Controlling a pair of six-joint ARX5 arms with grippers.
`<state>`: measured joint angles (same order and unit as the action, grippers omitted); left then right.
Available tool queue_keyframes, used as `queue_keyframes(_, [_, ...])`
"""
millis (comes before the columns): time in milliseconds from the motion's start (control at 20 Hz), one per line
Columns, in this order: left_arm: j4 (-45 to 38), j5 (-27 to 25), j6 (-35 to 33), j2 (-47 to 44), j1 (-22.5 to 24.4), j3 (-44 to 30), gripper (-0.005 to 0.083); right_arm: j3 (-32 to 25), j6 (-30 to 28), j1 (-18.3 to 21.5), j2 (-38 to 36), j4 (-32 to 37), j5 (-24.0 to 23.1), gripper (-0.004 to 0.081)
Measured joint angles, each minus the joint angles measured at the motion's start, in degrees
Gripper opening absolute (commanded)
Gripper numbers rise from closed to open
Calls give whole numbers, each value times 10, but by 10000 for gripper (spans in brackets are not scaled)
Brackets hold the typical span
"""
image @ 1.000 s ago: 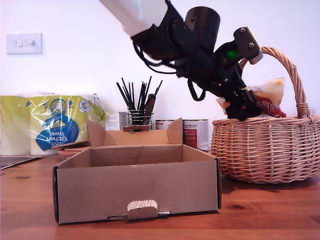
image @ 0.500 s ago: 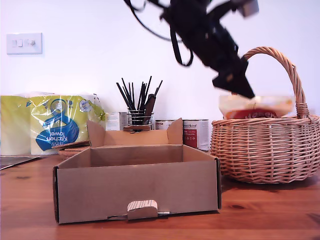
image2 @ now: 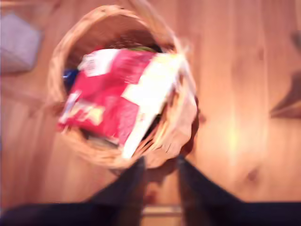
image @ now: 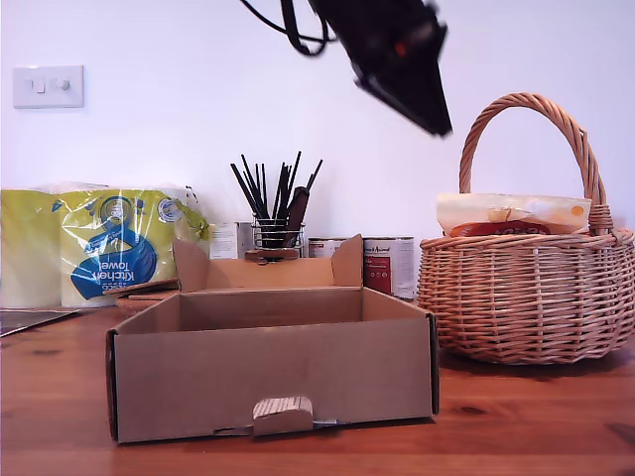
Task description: Move the bags of Easter eggs from the cardboard box on the left into the woven basket on the right side.
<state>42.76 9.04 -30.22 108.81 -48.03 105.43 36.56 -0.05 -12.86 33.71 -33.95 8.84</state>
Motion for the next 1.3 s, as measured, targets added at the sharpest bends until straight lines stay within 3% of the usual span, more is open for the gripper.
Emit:
queue_keyframes(150, [0, 11, 88, -35, 28, -5, -21, 0, 0, 0, 2, 55, -1, -13])
queue_keyframes(250, [-48, 11, 115, -69, 50, -57, -21, 0, 0, 0, 2, 100, -6, -12])
queue_keyframes(450, [-211, -28, 190, -158, 88, -256, -21, -17, 1, 0, -2, 218, -40, -13])
queue_keyframes(650, [-374, -81, 256, -277, 107, -454, -21, -91, 26, 0, -16, 299, -83, -13])
queue_keyframes(950, [-510, -132, 296, -494, 137, -690, -21, -120, 28, 0, -93, 300, -94, -13])
queue_keyframes(1150, [-494, -136, 312, -641, 158, -816, -21, -126, 26, 0, -150, 262, -88, -13])
queue_keyframes(1300, [-436, -136, 316, -765, 160, -828, -21, -128, 15, 0, -178, 246, -61, -12])
